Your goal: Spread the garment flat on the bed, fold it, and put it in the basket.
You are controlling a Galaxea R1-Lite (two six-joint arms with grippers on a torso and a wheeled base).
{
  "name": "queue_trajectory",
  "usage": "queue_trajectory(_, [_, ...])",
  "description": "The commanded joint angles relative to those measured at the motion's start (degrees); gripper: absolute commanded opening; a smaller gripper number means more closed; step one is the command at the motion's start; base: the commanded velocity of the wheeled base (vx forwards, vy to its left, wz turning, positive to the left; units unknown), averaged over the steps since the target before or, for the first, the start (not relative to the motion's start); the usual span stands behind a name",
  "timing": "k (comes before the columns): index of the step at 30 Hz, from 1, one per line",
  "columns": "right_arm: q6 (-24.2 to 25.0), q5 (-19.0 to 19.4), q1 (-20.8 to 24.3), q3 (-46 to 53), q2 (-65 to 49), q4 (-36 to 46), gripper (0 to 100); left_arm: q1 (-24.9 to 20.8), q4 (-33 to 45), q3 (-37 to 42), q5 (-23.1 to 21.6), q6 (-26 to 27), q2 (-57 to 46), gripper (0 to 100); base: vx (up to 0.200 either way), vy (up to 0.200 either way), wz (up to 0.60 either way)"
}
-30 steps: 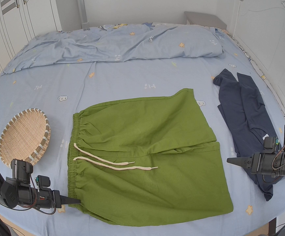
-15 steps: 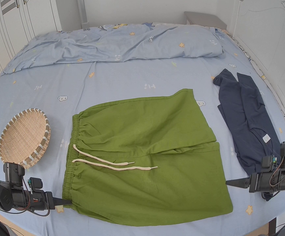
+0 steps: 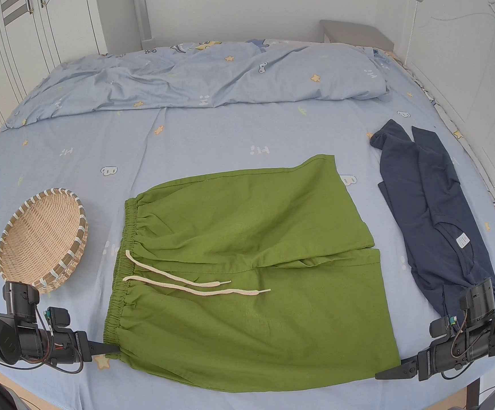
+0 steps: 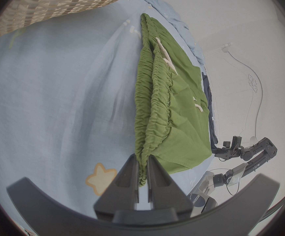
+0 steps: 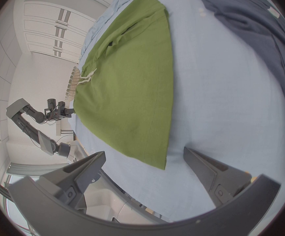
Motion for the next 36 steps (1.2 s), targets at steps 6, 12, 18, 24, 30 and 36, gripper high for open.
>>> queue_trajectory(6, [-0.29,4.85,-0.14,-0.15,3.77,-0.53,100,-0.06,-0.22,0.11,0.02,-0.04,0.48,0,0.000,0.000,0.00])
queue_trajectory(12, [0.06,6.43,-0.31,0.11,7.90,-6.95,100,0.03,-0.22,0.11,0.02,-0.04,0.48,0,0.000,0.000,0.00])
queue_trajectory(18, [0.15,6.60,-0.40,0.55,9.93,-10.64,0,0.11,-0.40,0.02,0.02,0.04,1.27,0,0.000,0.000,0.00])
queue_trajectory(24, [0.15,6.60,-1.81,1.16,9.84,-10.73,0,0.38,-0.40,-0.16,0.02,0.04,1.62,0,0.000,0.000,0.00])
queue_trajectory(30, [-0.38,6.60,-4.18,2.75,9.66,-10.82,0,0.64,-0.05,-0.24,0.02,0.04,1.62,0,0.000,0.000,0.00])
queue_trajectory(36, [-0.47,6.43,-5.41,4.42,8.52,-10.64,0,2.22,-0.22,2.83,0.46,0.57,1.97,0,0.000,0.000,0.00])
